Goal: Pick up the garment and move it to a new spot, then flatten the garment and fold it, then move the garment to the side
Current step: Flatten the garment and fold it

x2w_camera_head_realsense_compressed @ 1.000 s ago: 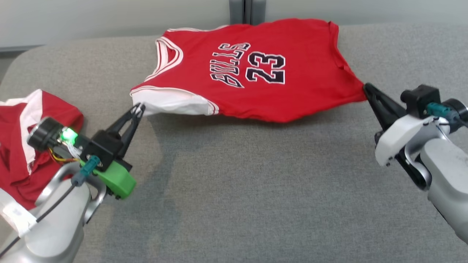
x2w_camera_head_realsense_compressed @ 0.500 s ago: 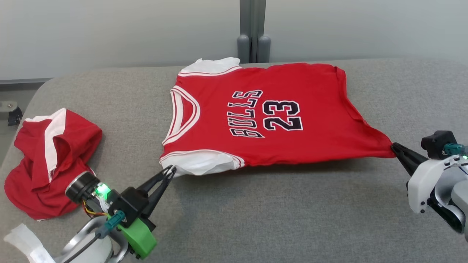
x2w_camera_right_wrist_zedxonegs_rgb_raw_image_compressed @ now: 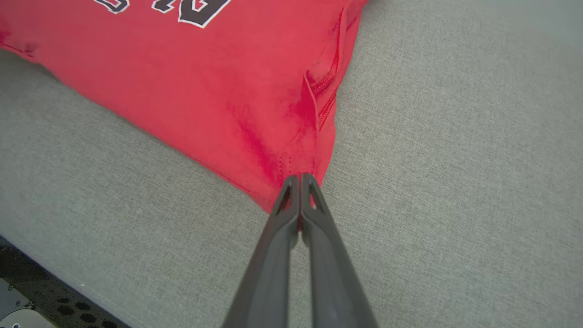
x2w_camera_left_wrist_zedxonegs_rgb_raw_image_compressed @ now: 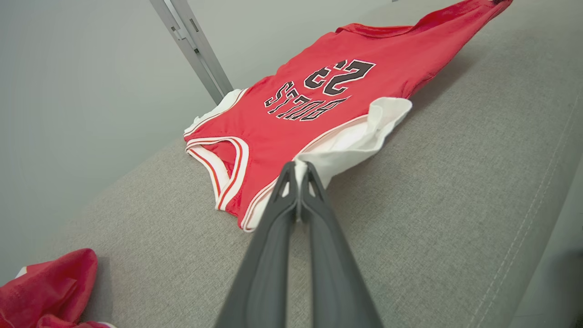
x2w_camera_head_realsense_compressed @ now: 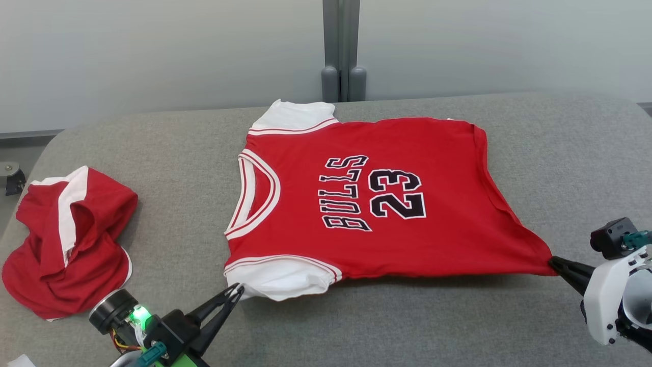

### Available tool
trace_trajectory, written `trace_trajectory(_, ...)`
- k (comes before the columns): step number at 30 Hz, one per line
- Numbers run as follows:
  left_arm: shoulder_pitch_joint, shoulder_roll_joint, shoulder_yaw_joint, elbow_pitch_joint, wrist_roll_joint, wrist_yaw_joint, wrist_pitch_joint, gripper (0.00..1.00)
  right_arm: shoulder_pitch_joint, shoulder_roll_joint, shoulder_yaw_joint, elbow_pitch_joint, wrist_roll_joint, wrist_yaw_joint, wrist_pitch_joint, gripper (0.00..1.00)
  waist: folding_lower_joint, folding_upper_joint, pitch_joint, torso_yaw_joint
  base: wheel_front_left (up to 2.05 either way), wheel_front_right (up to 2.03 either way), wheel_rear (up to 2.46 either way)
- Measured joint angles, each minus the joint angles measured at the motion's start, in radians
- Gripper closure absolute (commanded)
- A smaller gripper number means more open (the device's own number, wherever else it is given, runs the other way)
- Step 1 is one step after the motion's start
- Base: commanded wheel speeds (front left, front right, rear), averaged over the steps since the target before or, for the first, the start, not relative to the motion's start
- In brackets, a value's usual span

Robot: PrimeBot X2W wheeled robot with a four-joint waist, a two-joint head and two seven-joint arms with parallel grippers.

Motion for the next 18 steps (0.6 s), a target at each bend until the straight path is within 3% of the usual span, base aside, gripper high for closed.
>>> trace_trajectory(7, -0.058, -0.002, 0.015, 0.004, -0.005, 0.007, 0.017, 1.00, -0.089, -0.016, 0.001, -0.020, 0.024, 0.000, 0.027, 1.00, 0.0000, 0.0000, 0.043, -0.008, 0.00, 0.00, 0.00)
trace_trajectory(18, -0.301, -0.038, 0.044, 0.140, 0.021, 0.006, 0.017, 1.00, -0.286, 0.053, 0.007, 0.067, 0.002, 0.000, 0.093, 1.00, 0.0000, 0.0000, 0.173, -0.021, 0.00, 0.00, 0.00)
